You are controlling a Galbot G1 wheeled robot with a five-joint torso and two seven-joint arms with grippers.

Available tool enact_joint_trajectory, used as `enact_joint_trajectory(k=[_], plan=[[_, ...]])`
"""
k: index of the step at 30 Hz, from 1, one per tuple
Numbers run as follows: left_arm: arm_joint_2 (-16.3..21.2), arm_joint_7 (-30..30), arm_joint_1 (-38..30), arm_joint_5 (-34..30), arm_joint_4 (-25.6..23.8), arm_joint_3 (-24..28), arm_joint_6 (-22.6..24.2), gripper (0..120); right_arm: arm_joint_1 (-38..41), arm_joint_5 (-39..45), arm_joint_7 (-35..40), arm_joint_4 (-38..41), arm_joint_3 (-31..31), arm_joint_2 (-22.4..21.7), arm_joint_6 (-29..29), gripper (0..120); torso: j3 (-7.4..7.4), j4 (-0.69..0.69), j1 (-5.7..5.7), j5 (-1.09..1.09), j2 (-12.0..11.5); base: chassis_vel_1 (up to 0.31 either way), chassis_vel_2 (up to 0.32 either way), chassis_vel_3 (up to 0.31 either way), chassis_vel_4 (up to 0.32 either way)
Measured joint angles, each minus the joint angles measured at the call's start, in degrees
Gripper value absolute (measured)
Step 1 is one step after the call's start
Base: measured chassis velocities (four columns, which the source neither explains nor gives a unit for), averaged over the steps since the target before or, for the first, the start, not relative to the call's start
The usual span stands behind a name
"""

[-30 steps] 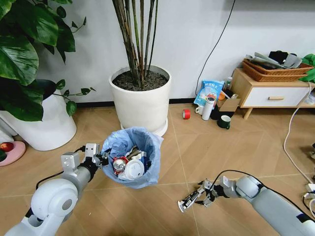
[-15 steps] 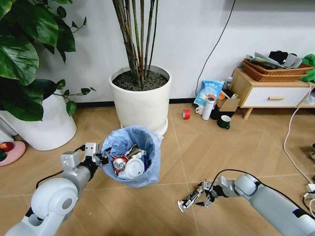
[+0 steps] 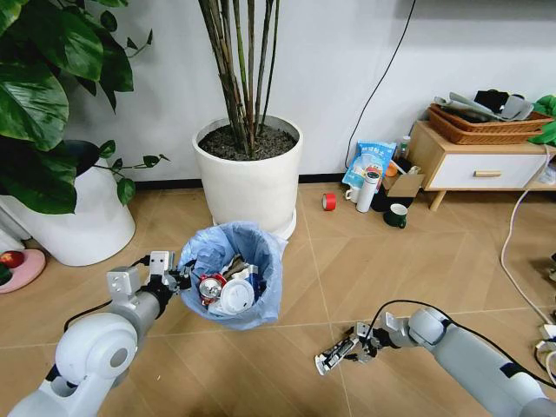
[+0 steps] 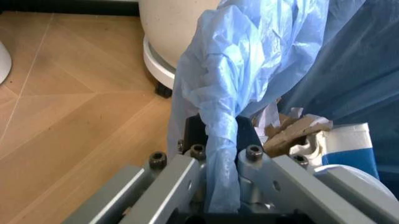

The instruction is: Pick up the trash bin and place the garbage on the floor into it.

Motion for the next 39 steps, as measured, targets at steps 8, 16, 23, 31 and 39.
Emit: enact_joint_trajectory(k=[8, 16, 23, 31, 39], plan=[[0.2, 0.2, -0.2, 0.0, 0.2, -0.1, 0.0, 0, -0.2, -0.6, 0.9, -0.9, 0.5, 0.6, 0.3, 32, 0.0, 0.0, 0.0, 0.0, 0.0, 0.0, 0.0, 0.0, 0.0], [0.3, 0.5, -0.6, 0.0, 0.5, -0.1, -0.2, 0, -1.0, 0.3, 1.5, -0.5, 1.1, 0.6, 0.2, 6, 0.0, 0.0, 0.0, 0.01, 0.0, 0.0, 0.0, 0.0, 0.0], [0.5, 0.5, -0.4, 0.0, 0.4, -0.1, -0.2, 0, -3.8, 3.8, 5.0, 3.5, 4.8, 0.1, -2.7, 5, 0.0, 0.0, 0.0, 0.01, 0.0, 0.0, 0.0, 0.0, 0.0], [0.8, 0.0, 1.3, 0.0, -0.9, -1.0, -0.3, 0, -5.8, 16.6, 10.1, 17.1, 9.1, -2.7, -6.9, 5, 0.0, 0.0, 0.0, 0.0, 0.0, 0.0, 0.0, 0.0, 0.0], [1.0, -1.4, 2.4, -0.7, -1.6, -1.8, -0.5, 0, -5.0, 27.9, 14.3, 29.7, 11.3, -5.9, -8.6, 5, 0.0, 0.01, 0.0, 0.02, 0.0, 0.0, 0.0, 0.0, 0.0]])
